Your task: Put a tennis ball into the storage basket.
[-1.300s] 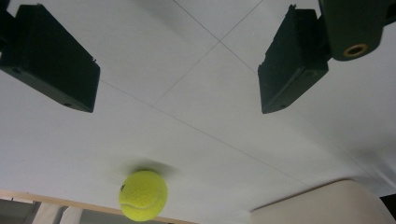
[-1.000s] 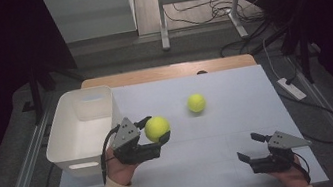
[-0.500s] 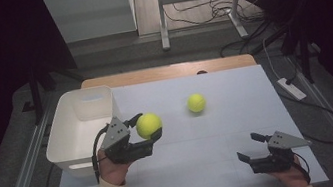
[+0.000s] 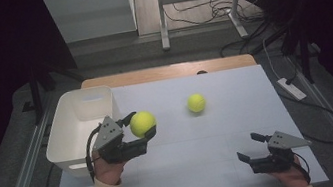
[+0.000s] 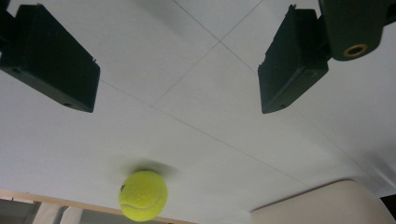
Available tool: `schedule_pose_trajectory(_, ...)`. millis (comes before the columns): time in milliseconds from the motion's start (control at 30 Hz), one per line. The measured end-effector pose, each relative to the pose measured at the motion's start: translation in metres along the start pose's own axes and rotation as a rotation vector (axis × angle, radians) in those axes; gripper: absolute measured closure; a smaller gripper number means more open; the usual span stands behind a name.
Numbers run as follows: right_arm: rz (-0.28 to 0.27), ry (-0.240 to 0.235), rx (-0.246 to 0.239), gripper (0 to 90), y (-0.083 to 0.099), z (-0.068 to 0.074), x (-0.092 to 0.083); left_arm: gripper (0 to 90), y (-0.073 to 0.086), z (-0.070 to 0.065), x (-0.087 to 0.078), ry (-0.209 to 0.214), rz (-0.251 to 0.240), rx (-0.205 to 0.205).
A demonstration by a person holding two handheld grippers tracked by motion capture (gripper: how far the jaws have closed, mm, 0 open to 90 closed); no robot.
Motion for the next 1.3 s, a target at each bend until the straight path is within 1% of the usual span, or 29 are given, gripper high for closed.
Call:
schedule_pose_trajectory(533,0.000,0.001,0.002,12.9,0.000,0.000,0.000,26.2,-0.002,0.010,-0.008,-0.037,-0.022,-0.014)
schedule_pose_trajectory(800,-0.001,0.001,0.003,12.9,0.000,0.000,0.000,26.2,-0.003,0.018,-0.015,-0.065,-0.037,-0.026)
schedule_pose_trajectory(1300,-0.008,0.000,0.009,12.9,-0.001,-0.001,0.000,26.3,-0.008,0.029,-0.021,-0.106,-0.045,-0.034)
Point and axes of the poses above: each handheld gripper's, and its own axes: x roughly forward along the jaws, y roughly out of its underside, z roughly to its left, the point moved 1 cm from there along x, roughly forward along the jaws, and after that the axes turned 2 degrees about x, right-handed, at the moved point
